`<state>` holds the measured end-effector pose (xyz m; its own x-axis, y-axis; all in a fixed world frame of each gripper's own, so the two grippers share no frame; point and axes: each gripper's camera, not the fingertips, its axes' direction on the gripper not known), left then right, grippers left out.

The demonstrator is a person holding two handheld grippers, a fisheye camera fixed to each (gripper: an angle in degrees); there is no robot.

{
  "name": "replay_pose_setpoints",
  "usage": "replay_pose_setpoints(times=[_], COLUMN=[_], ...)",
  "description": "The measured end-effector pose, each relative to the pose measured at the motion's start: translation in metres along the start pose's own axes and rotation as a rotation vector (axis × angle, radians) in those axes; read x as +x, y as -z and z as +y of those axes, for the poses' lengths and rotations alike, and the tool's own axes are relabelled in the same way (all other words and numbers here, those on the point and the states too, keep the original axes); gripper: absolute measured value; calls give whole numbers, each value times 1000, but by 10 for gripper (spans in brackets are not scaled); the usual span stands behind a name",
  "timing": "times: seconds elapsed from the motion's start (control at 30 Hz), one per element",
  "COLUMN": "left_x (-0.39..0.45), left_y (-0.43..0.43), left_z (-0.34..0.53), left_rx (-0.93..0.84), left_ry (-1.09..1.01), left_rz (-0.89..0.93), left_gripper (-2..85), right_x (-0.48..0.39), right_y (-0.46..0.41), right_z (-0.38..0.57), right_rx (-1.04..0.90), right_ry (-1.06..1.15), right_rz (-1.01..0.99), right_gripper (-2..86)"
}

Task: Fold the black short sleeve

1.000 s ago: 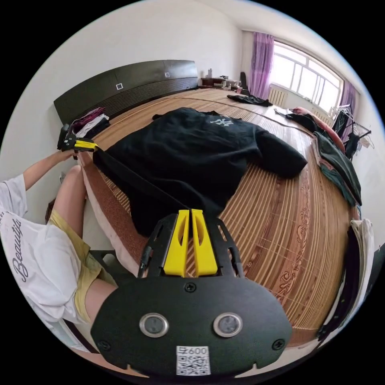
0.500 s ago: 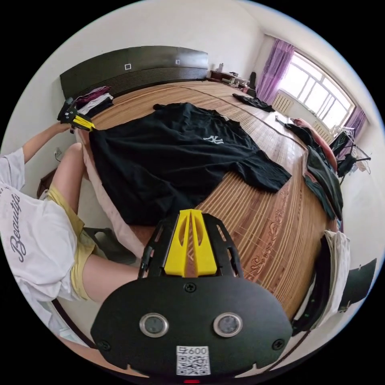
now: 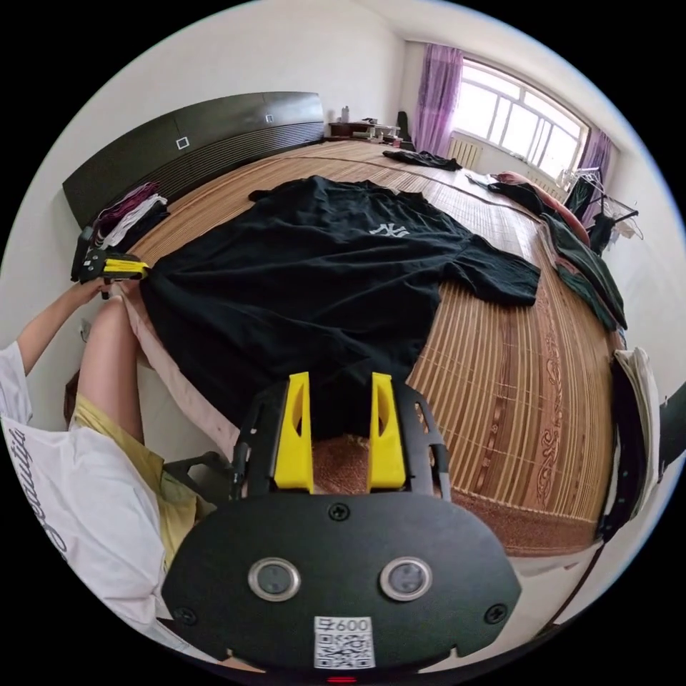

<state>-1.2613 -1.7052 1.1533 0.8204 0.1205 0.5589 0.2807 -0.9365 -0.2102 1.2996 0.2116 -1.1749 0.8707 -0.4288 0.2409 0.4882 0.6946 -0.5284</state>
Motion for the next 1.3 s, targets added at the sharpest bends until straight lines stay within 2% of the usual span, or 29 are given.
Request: replay_pose_setpoints(times=[0.07,0.2,0.27,0.4,0.47,0.53,0.6,0.67,0.77,0.87,0.97,1.1,1.3], left_x=[-17,-32,-41,-64,-81,-94,-104,-112,-120,-131,-144,-157,-179], left_y=[6,19,28,40,46,52,57,62,69,76,83,90,103], left_z=[16,44,61,75,83,91,98,103,110,119,126,135,151], left_rx=[26,66,92,95,92,96,98,86,76,77,77,82,100], left_ry=[23,6,-9,-2,11,33,35,23,9,7,15,24,51], left_rz=[-6,-61,-99,-104,-105,-111,-111,-130,-163,-175,-171,-181,-170], left_gripper=[9,9,10,11,11,11,12,12,12,11,11,12,13], right_x=[8,18,30,60,98,127,155,200,264,317,335,334,328], right_y=[9,30,35,28,10,6,12,13,-17,-56,-96,-130,-155], right_z=[-7,6,29,65,67,64,57,46,43,56,58,59,75], right_rx=[8,8,-50,-157,-255,-255,-149,-16,36,80,20,-14,123], right_ry=[11,186,356,551,491,411,291,82,-174,-334,-338,-296,-253], right_rz=[49,41,45,66,148,152,69,-121,-345,-496,-546,-477,-454], right_gripper=[5,-6,-8,-8,-7,-6,-2,22,82,44,8,-5,-8])
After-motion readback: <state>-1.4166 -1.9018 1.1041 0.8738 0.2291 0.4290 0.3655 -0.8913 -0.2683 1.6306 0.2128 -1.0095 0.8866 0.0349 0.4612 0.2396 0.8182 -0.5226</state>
